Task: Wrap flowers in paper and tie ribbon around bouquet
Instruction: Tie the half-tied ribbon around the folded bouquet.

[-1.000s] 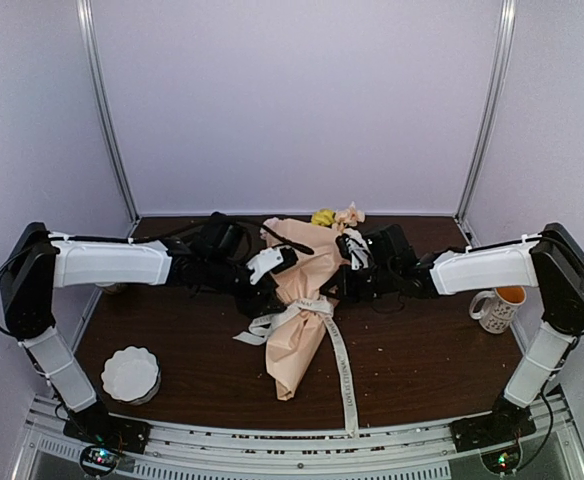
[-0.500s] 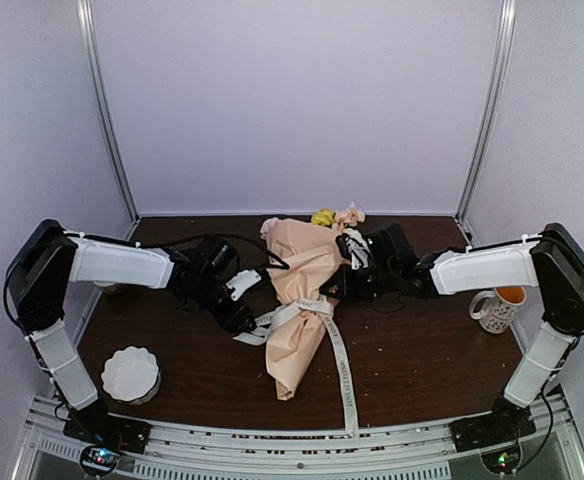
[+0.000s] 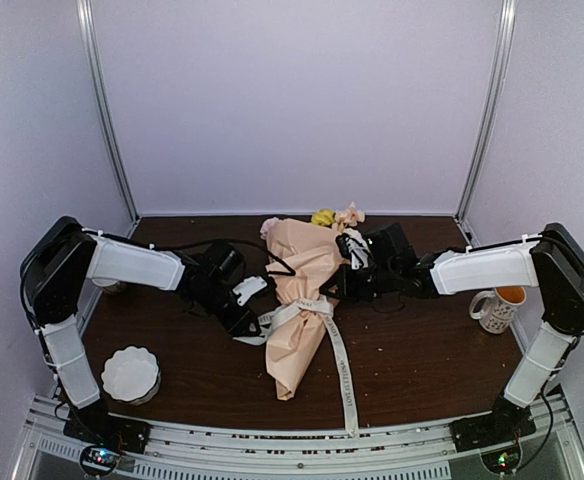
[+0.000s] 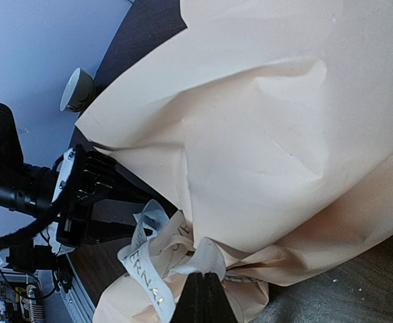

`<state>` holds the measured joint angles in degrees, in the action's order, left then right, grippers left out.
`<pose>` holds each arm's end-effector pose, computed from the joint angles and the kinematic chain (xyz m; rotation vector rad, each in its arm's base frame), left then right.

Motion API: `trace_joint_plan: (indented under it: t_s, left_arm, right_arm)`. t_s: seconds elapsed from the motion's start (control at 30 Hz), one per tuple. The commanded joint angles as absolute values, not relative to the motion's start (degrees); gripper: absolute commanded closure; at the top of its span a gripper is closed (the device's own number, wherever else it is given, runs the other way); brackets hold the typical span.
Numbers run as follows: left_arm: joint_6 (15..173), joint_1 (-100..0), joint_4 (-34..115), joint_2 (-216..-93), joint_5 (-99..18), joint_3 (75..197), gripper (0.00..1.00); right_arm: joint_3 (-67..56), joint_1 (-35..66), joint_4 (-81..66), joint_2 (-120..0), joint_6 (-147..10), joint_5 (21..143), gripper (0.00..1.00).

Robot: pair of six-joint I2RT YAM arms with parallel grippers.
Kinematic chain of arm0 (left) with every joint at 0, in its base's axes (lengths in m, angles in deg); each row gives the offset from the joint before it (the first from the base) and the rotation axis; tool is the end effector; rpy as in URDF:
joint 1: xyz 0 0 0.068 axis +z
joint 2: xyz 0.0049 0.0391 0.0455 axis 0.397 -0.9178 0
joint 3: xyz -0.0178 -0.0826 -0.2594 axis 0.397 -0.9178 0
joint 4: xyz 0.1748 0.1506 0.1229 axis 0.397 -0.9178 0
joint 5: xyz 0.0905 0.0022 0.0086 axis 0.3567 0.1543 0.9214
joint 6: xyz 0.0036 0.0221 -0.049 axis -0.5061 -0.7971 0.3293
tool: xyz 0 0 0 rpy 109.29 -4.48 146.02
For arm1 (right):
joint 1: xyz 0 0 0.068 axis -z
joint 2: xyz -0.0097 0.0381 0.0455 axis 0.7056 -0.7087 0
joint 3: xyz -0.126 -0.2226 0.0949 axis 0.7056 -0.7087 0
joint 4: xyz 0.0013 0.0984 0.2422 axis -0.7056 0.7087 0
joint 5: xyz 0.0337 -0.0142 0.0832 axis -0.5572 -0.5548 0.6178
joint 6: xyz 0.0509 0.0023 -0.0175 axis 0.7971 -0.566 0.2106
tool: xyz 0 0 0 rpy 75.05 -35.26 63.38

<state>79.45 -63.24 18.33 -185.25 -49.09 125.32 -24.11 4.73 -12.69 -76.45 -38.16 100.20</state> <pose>0.2667 -0.2361 0.1409 1.0858 2.5325 -0.5900 0.2695 0.2475 0.1994 -0.3402 2.3931 1.1926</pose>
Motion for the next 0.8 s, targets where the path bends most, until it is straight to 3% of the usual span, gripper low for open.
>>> trace_joint_plan:
  t_s: [0.0,0.07,0.23,0.27,0.77]
  left_arm:
    - [79.1,-63.3,21.8,-184.8,-51.7,127.0,0.59]
    - [78.9,-63.3,21.7,-185.1,-51.1,127.1,0.67]
    - [78.4,-63.3,20.1,-185.0,-49.3,127.1,0.98]
    - [78.6,-63.2,20.1,-184.8,-48.6,127.0,1.00]
    - [84.2,-58.0,18.7,-186.2,-39.5,127.3,1.00]
  right_arm:
    - [-24.7,5.0,-13.3,-75.8,-38.9,100.4,1.00]
    - [-24.8,5.0,-13.2,-75.7,-38.9,100.3,1.00]
    - [-25.1,5.0,-12.6,-75.2,-39.2,99.8,1.00]
    - [-25.3,5.0,-12.5,-74.7,-39.3,99.3,1.00]
    - [-39.9,9.1,-18.1,-69.0,-34.2,98.1,1.00]
